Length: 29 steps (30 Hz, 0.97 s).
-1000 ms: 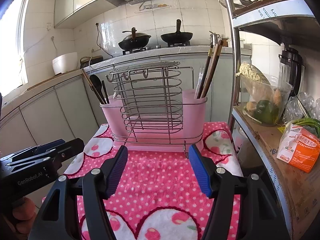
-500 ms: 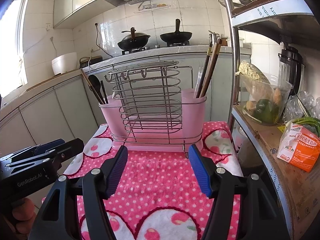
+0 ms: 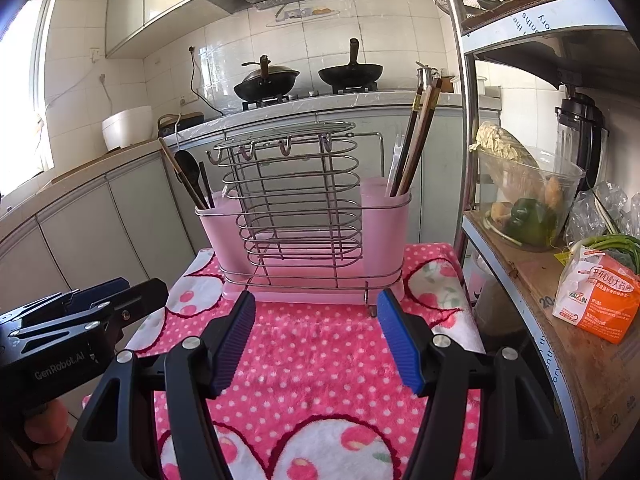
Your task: Organize utensils
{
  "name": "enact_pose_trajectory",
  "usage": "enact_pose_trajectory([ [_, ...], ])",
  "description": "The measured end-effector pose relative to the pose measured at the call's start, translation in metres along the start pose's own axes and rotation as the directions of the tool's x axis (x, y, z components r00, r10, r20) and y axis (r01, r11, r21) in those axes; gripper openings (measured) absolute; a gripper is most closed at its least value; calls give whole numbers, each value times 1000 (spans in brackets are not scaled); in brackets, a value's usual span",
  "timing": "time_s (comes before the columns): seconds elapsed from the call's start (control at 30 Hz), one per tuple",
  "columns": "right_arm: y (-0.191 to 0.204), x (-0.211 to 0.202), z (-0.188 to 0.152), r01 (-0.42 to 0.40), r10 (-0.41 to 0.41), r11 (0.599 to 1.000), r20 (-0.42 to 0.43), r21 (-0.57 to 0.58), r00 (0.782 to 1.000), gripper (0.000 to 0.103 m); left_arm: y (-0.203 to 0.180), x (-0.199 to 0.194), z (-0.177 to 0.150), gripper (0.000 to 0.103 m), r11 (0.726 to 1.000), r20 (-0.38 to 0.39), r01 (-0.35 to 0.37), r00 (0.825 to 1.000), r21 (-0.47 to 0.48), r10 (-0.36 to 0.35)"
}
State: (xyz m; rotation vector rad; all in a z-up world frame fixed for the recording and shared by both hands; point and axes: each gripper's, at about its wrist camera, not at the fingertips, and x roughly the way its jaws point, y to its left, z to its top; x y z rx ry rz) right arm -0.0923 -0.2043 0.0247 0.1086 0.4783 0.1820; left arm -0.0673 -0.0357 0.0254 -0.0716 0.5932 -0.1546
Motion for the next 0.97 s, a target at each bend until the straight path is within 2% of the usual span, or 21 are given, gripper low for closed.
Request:
enact_pose_trajectory([
  [0.97,0,-1,3,14,-14,1000,6,3,1000,63,-2,4,-1,57,1000,-15,-5,1000,10,6],
])
